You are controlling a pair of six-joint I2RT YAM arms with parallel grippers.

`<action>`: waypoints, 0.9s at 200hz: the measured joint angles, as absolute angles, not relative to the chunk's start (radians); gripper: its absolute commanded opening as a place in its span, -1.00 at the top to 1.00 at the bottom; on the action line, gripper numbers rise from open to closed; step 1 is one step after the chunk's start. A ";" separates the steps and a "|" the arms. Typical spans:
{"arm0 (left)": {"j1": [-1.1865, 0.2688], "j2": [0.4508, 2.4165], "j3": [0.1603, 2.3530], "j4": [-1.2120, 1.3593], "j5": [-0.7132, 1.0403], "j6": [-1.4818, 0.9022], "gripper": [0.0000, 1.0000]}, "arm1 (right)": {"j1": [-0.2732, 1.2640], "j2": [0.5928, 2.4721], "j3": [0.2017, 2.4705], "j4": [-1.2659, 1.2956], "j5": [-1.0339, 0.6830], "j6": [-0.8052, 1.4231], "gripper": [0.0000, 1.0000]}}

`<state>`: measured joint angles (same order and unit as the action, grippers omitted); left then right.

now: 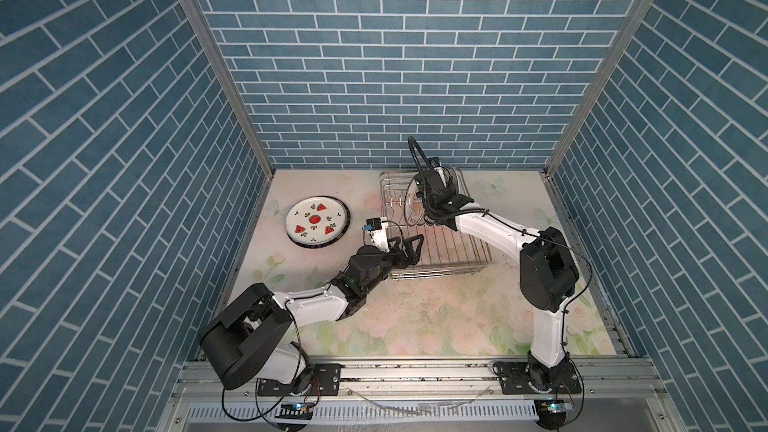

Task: Unload the plates from the dish rack
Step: 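Close the right gripper on the lettered plate's rim and tilt it out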

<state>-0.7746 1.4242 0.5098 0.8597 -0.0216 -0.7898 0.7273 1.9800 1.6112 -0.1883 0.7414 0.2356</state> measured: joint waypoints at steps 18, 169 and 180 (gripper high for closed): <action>-0.774 1.424 0.506 0.865 -0.022 -0.793 -0.99 | 0.733 1.980 1.612 -0.187 0.756 0.229 0.97; -0.702 1.489 0.552 0.821 -0.153 -0.862 -0.99 | 0.785 1.900 1.558 -0.183 0.849 0.184 1.00; -0.692 1.508 0.552 0.852 -0.152 -0.872 -0.99 | 0.792 1.885 1.551 -0.178 0.864 0.174 1.00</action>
<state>-0.6918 1.5082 0.5522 0.8520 -0.1516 -0.8719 0.7918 1.8847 1.5509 -0.1780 0.8642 0.1738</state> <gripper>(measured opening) 0.995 0.093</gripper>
